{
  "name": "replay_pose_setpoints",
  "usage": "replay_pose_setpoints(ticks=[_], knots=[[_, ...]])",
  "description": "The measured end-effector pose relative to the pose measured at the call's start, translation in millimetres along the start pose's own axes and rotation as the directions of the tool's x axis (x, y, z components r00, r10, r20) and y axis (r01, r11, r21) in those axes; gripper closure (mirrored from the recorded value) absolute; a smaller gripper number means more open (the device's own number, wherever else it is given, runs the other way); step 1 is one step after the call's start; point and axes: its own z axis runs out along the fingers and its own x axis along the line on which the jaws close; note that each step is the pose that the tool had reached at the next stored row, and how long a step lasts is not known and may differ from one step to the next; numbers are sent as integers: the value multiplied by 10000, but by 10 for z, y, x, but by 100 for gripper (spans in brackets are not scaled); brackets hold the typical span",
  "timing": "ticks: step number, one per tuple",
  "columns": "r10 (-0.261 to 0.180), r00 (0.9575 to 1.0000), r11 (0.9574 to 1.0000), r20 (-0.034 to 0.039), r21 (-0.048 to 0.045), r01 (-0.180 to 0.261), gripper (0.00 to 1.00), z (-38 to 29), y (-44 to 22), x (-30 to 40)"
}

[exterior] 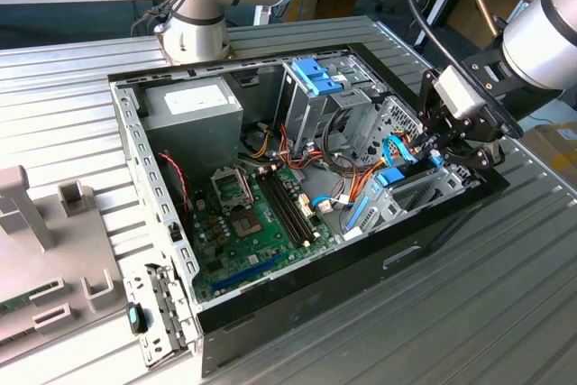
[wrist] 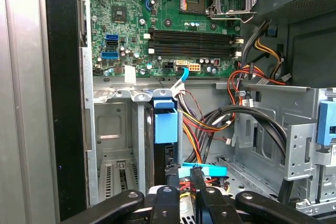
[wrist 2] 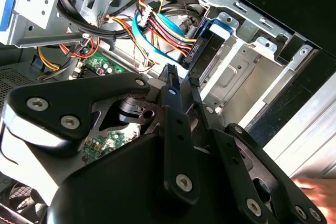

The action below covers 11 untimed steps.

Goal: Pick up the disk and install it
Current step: 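Insert the second disk wire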

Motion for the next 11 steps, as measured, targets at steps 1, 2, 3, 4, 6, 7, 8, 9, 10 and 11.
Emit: replay_pose_setpoints(ticks=[1, 2, 3, 4, 6, 7, 8, 9, 10, 11], knots=[[-3, 10000, 10000, -19, 0, 3, 77, -2, -1, -8], [-4, 10000, 10000, -33, 0, 4, 77, -1, -1, -15], [-5, 10000, 10000, -56, 0, 5, 77, -5, -1, -25], [-9, 10000, 10000, -97, 1, 9, 77, -13, -1, -42], [-16, 9998, 10000, -184, 1, 16, 77, -24, -2, -79], [-17, 9998, 10000, -201, 2, 17, 77, -28, -2, -93], [-19, 9998, 10000, -216, 2, 19, 77, -37, -2, -107], [-19, 9998, 10000, -220, 2, 19, 77, -41, -3, -114], [-19, 9998, 10000, -222, 2, 19, 77, -49, -4, -129], [-19, 9997, 10000, -223, 2, 19, 77, -68, -5, -139]])
